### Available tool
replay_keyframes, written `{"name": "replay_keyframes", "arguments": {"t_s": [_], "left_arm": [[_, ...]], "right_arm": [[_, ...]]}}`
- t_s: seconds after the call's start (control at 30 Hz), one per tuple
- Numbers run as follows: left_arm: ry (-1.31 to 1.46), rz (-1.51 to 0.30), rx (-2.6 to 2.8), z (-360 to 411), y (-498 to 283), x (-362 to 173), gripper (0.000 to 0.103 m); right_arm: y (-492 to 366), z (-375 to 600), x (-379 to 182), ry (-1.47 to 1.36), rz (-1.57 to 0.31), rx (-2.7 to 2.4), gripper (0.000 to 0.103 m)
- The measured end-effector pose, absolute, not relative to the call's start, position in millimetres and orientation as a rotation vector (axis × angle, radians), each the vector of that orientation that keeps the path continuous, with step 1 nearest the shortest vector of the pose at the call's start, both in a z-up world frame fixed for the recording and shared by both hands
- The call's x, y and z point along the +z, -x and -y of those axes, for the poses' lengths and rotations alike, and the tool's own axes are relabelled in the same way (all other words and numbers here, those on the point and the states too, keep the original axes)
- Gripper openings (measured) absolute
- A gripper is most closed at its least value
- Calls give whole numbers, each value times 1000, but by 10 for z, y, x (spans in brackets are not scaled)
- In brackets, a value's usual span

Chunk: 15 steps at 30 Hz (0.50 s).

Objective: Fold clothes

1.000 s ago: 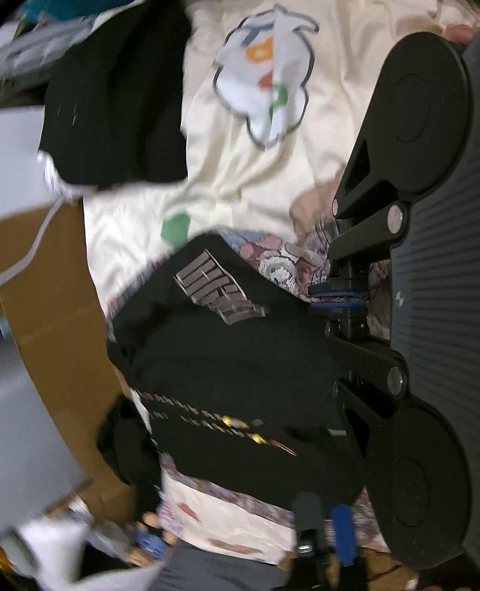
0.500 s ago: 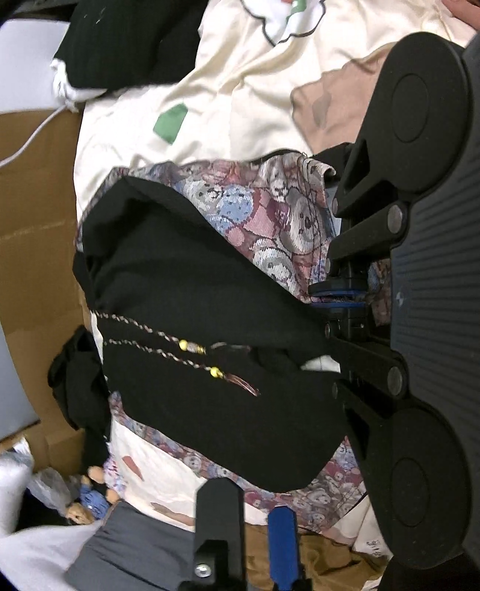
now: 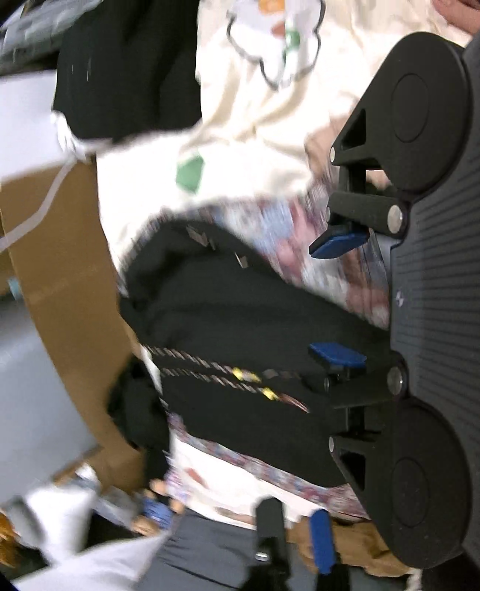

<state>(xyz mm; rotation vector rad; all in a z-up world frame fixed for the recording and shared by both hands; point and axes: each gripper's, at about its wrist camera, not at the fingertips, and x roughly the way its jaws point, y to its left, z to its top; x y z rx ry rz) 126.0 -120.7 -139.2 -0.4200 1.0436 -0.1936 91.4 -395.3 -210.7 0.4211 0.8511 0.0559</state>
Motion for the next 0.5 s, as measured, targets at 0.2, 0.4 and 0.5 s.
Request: {"name": "replay_keyframes", "arguments": {"t_s": [0.2, 0.4, 0.5], "left_arm": [[398, -1103, -219, 1385, -1290, -1613, 81], [378, -1153, -221, 1469, -1307, -1814, 81], [377, -1159, -215, 1459, -1321, -1853, 81]], "right_arm": [[-844, 4318, -2224, -503, -853, -41, 56], [-908, 4349, -2477, -557, -896, -58, 56], [-990, 4303, -2572, -569, -914, -69, 56]]}}
